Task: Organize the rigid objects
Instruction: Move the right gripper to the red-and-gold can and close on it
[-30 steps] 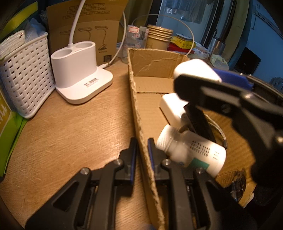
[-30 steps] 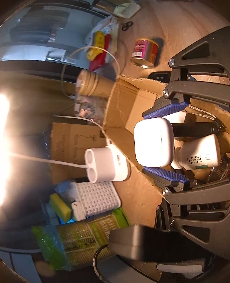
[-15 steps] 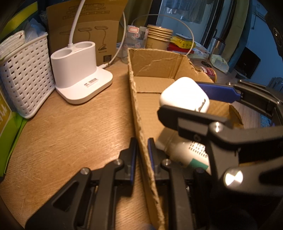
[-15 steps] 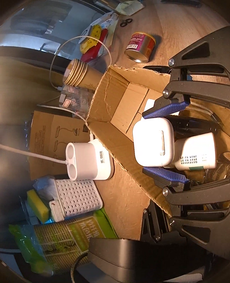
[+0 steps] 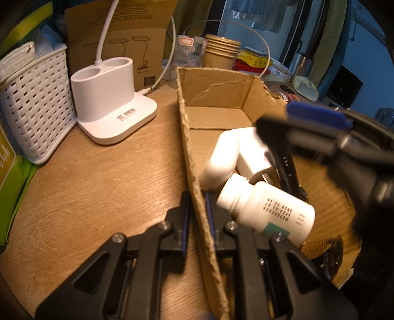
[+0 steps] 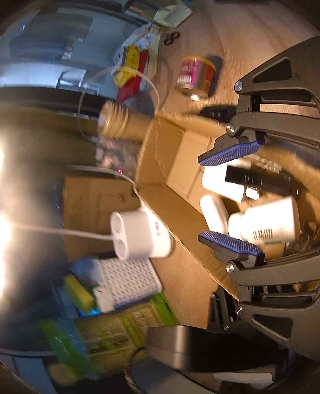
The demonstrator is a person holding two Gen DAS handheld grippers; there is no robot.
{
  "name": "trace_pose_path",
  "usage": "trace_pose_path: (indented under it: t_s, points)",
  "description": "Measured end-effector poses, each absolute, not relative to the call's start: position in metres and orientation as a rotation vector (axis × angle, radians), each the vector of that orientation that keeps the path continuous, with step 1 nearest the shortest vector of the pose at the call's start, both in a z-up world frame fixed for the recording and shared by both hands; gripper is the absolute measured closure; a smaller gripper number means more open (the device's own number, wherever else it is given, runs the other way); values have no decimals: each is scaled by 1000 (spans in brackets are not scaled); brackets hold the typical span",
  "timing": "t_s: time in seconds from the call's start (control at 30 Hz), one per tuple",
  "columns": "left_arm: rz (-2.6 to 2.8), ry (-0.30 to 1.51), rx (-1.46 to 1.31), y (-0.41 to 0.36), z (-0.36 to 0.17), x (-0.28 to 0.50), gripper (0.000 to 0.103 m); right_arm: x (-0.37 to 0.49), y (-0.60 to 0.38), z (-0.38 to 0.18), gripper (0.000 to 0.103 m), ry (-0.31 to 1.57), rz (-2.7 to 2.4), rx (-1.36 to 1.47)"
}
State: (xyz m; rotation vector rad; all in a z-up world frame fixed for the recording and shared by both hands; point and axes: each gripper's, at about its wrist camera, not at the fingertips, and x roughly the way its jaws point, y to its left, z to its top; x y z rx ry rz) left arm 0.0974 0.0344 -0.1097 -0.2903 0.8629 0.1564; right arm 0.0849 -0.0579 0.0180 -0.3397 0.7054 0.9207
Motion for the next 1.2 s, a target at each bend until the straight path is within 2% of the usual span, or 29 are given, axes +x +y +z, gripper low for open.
trace_pose_path:
  t_s: [0.2,0.5,0.57,1.03,1.2]
  points:
    - [156,863,-290,35,-110,97,89,111,-92,35,45,667,832,-210]
    - [156,863,-291,35,-110,97,89,143,-127,28,44,686,718,-152]
    - [156,863,-291,35,-110,97,89,147,-132,26,37,688,701,-143]
    - [156,863,-291,35,-110,97,89,177,-143,3,36,701,593,-149]
    - [156,863,-291,35,-110,97,89,194,-142,-5,31,714,568,-155]
